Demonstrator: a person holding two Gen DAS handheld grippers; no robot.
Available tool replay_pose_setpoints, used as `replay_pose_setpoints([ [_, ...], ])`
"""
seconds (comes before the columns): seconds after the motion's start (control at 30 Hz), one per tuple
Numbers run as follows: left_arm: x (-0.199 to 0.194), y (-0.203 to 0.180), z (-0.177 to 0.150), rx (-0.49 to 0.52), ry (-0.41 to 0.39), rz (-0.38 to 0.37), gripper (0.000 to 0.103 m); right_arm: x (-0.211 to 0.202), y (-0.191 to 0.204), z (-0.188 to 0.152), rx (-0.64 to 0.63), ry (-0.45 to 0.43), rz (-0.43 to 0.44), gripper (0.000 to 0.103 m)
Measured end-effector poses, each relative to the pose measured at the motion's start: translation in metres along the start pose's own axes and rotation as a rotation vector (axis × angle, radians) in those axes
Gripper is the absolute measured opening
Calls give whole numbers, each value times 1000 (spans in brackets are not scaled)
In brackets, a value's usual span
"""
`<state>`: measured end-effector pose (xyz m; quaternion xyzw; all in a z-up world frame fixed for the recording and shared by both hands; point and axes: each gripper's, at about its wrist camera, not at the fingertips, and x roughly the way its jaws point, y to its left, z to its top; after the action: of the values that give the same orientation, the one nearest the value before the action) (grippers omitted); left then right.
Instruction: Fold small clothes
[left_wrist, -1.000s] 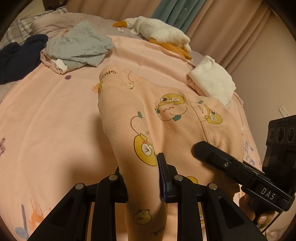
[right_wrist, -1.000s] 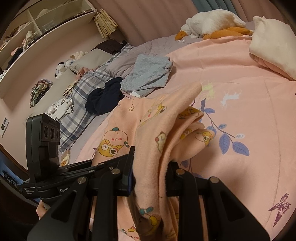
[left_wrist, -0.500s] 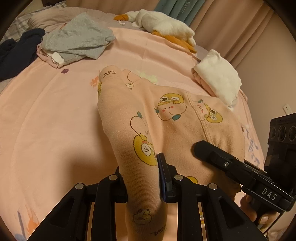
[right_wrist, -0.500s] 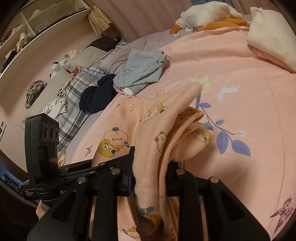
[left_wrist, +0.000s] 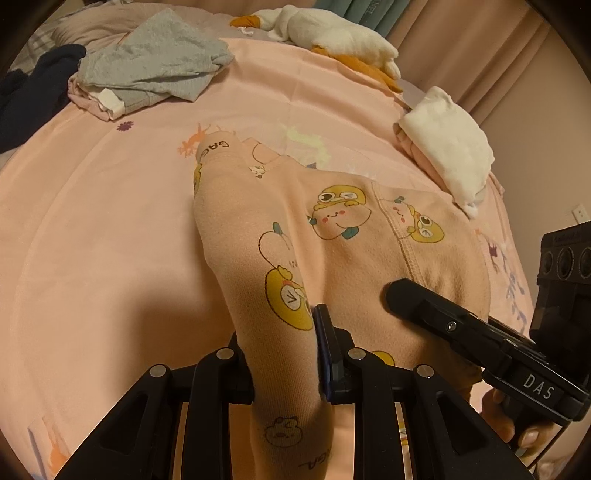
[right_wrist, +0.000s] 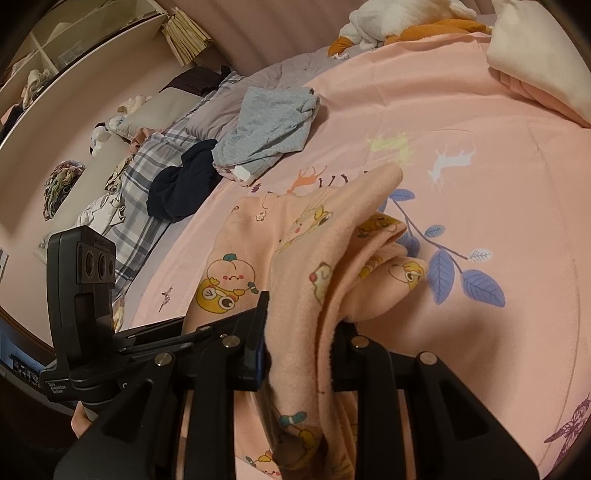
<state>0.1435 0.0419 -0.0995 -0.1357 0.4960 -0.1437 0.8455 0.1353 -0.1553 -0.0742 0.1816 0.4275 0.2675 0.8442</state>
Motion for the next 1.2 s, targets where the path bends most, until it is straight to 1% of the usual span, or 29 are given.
replay_pose_setpoints([
  [0.87, 20, 0, 1, -16, 49, 21, 22, 21, -15, -4, 32, 45, -22, 25],
  [1.2, 24, 0, 0, -20, 54, 25, 22, 24, -17, -4, 37, 50, -25, 25],
])
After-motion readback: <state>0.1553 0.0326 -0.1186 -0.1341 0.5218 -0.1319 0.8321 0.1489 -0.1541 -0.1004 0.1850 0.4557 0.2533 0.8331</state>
